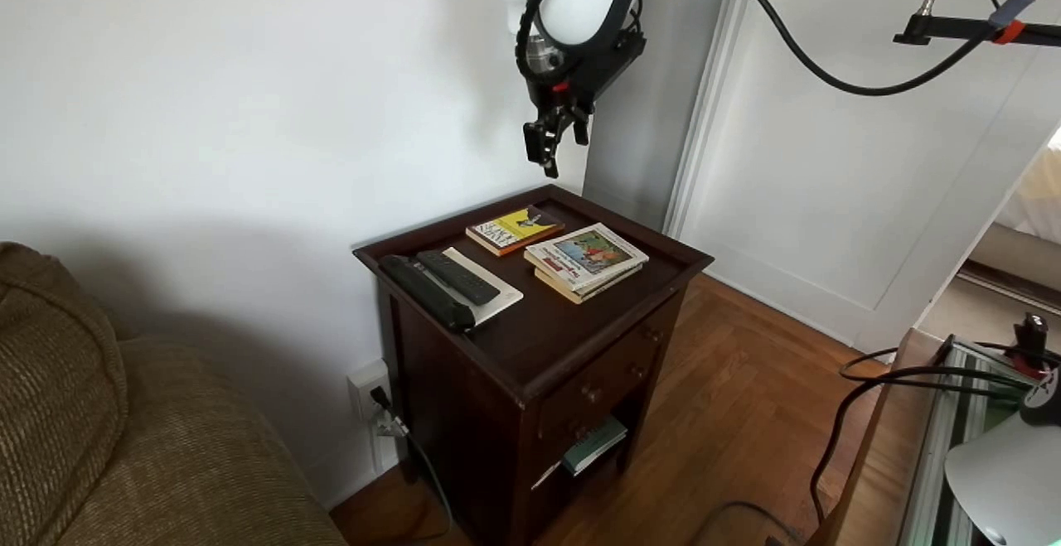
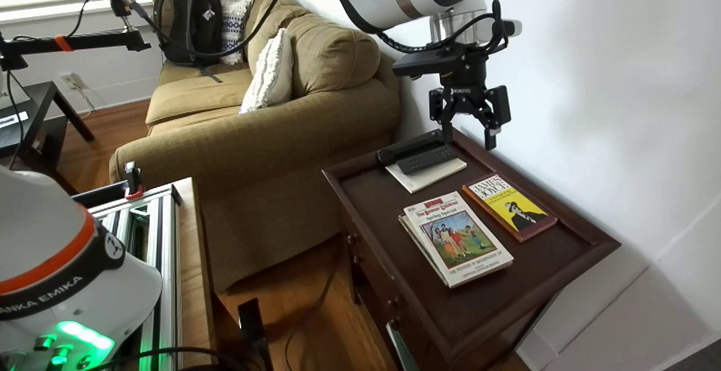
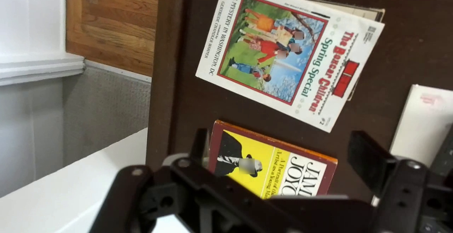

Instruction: Place the top two books in front of the table

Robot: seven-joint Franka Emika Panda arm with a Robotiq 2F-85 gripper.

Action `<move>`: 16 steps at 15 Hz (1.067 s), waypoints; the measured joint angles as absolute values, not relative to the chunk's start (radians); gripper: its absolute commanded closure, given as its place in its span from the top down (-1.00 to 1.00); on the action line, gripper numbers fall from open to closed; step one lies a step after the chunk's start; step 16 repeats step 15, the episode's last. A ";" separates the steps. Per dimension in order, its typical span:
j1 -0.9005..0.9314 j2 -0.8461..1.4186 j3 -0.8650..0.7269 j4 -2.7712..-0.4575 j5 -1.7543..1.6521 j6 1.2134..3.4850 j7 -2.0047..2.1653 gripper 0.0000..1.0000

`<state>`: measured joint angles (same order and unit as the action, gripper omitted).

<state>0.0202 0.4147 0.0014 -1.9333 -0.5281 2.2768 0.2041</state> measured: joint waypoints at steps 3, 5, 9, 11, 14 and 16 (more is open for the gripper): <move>0.006 0.379 -0.019 -1.951 -0.394 2.292 0.212 1.00; 0.001 0.369 -0.032 -1.959 -0.312 2.292 0.227 1.00; -0.003 0.363 -0.053 -1.970 -0.214 2.292 0.275 1.00; -0.003 0.363 -0.054 -1.970 -0.208 2.292 0.281 1.00; -0.003 0.363 -0.054 -1.970 -0.207 2.292 0.288 1.00; -0.003 0.363 -0.054 -1.970 -0.207 2.292 0.288 1.00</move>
